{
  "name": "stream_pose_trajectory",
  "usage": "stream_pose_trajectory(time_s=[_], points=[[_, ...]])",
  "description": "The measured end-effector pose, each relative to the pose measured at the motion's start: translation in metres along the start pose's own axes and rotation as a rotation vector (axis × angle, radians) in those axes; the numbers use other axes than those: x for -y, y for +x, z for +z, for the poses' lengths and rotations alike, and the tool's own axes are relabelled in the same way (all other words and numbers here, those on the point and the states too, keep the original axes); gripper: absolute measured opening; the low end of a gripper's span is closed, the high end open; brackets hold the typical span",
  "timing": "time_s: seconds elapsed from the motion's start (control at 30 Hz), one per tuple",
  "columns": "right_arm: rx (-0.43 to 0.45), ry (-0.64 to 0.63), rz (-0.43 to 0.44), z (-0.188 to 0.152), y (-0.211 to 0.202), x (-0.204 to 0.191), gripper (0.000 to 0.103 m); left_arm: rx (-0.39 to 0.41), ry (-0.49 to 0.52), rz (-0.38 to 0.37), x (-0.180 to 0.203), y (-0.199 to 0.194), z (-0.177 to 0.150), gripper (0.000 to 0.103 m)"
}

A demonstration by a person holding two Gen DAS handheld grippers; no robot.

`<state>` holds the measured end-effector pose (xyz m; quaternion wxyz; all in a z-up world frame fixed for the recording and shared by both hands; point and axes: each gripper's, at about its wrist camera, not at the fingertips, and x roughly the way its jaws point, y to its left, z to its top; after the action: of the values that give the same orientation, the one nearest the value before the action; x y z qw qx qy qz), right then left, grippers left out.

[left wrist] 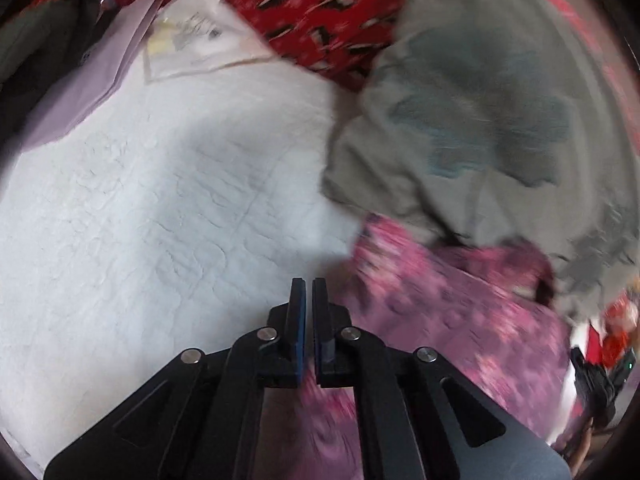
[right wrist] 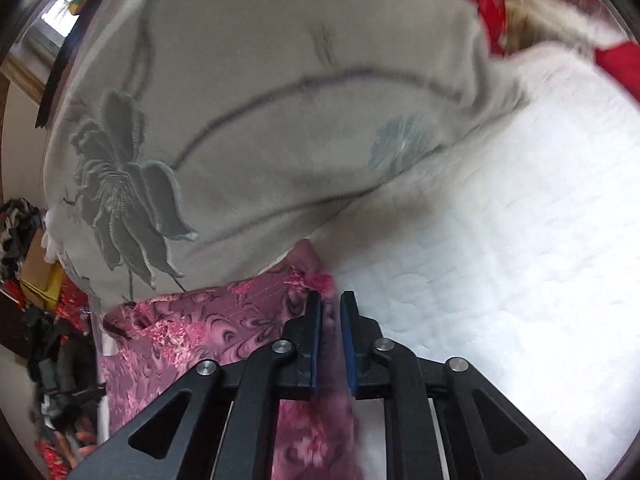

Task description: Fold small clothes

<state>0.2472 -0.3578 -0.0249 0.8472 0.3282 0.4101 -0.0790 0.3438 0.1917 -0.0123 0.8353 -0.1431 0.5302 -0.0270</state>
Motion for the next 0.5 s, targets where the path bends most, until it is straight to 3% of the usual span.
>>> stream_pose_trajectory(time_s=[0.07, 0.13, 0.23, 0.3, 0.33, 0.37, 0.43, 0.47, 0.5], points=[[0.033, -0.042, 0.076, -0.009, -0.024, -0.010, 0.013, 0.022, 0.046, -0.045, 0.011, -0.020, -0.016, 0.015], [0.044, -0.082, 0.166, -0.025, -0.043, -0.020, 0.014, 0.032, 0.104, -0.043, 0.026, -0.034, -0.040, 0.054], [-0.051, -0.142, 0.166, -0.057, -0.041, -0.026, 0.020, 0.012, 0.182, 0.014, 0.047, -0.034, -0.084, 0.055], [-0.192, -0.205, 0.030, -0.082, -0.020, -0.026, 0.020, -0.073, 0.208, 0.081, 0.052, -0.019, -0.102, 0.055], [-0.158, -0.223, 0.019, -0.086, -0.027, -0.026, 0.019, -0.080, 0.205, 0.103, 0.051, -0.018, -0.109, 0.055], [-0.136, -0.220, 0.019, -0.087, -0.039, -0.027, 0.025, -0.072, 0.197, 0.111, 0.050, -0.021, -0.114, 0.055], [-0.146, -0.152, 0.051, -0.088, -0.063, -0.020, 0.026, -0.066, 0.174, 0.116, 0.047, -0.032, -0.123, 0.055], [-0.134, -0.122, 0.065, -0.091, -0.076, -0.015, 0.030, -0.077, 0.154, 0.109, 0.044, -0.037, -0.127, 0.055], [-0.118, -0.100, 0.063, -0.096, -0.087, -0.007, 0.042, -0.091, 0.134, 0.101, 0.041, -0.041, -0.132, 0.055]])
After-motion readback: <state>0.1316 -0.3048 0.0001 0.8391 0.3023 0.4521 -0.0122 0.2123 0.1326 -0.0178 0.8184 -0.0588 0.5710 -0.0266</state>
